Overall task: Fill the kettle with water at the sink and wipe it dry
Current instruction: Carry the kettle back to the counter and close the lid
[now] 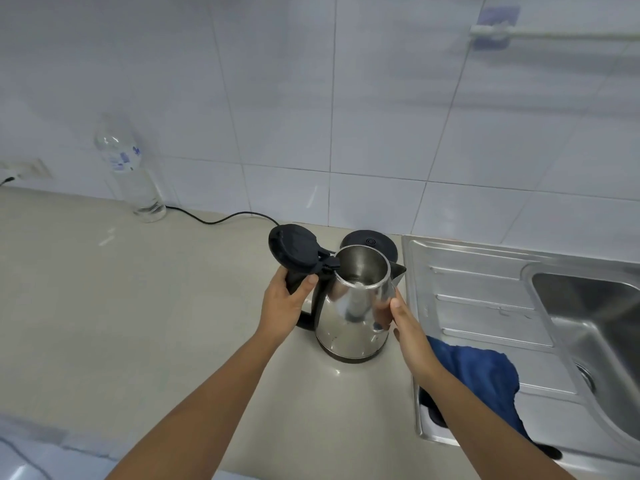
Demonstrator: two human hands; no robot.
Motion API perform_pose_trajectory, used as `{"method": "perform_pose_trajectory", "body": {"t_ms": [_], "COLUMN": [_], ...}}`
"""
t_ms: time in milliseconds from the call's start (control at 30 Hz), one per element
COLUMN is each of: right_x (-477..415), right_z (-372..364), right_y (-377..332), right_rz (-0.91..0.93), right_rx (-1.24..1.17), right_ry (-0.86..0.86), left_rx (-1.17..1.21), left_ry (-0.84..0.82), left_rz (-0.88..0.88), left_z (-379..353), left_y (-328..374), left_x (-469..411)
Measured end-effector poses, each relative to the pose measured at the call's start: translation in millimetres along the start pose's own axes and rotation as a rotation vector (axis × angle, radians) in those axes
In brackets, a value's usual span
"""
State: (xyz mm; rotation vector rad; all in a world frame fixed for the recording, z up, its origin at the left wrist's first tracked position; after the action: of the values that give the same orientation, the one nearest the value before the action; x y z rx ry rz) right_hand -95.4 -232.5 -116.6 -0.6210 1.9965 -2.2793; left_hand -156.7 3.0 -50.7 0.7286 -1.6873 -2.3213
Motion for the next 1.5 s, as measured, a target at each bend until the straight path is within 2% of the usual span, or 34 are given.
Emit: {"method": "perform_pose_trajectory", "body": {"t_ms": [167,300,467,767,900,1100,1300,1400,1500], "right_x": [9,19,25,24,25,28,26,24,21], "right_z": [2,-2,-6,-9,-9,-14,-15,-18,-21], "right_y": [-10,-25,-25,-20,-21,-18,-13,-12,-11], "right_rz": [0.012,0.096,0.062,0.044,0.044,0.058,0.064,0.077,0.085], "right_rx": [0.047,0.134,0.169,0.194,0.185,0.167,0.116,0.063,0.033], "right_ry": [0.011,0.018,0.011,0.005,0.023,0.032,0.089,0.1,0.116], "left_rx": [-0.019,-0.062,-0.131,-0.203,-0.282,-0.536,-0.667,-0.533,-0.37], "left_ry": [0.01,0.065,0.13,0.072,-0.038,-0.34,-0.608,-0.607,-0.501], "left_rz": [-0.058,-0.187,-0.312,-0.324,-0.342,-0.476,-0.66,-0.634,-0.547], "left_z": [2,4,15,17,12,-4,-34,-42,-53], "left_y": [7,32,57,75,83,93,101,100,103], "left_x": [11,29,30,20,4,-24,-45,-46,-46]}}
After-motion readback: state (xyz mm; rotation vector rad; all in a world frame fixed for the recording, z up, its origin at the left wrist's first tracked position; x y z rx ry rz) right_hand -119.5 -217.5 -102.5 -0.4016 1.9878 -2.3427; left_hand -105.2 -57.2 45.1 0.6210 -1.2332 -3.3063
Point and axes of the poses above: each hand's wrist, its own x-axis away from the middle knuckle, its own z-axis out of the back of the hand, y = z × x, the point moved 6 cm from there along -x, towards the middle knuckle, and after that the axes turned 7 degrees about -z, right-handed, at the moved point
